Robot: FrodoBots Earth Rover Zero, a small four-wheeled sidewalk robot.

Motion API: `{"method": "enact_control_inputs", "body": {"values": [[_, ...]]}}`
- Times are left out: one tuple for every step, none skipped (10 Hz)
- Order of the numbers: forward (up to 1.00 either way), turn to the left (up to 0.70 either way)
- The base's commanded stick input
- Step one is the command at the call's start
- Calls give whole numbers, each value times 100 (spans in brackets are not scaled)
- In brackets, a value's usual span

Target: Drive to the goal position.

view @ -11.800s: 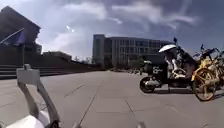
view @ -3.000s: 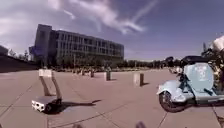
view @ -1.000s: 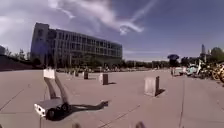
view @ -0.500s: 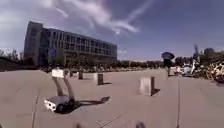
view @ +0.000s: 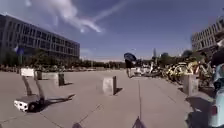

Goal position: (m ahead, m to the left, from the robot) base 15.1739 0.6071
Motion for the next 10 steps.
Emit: {"method": "enact_control_inputs", "body": {"values": [[9,-62],[70,-2],[70,7],[70,7],[70,7],[70,7],[70,7],[70,7],[70,7],[70,7]]}}
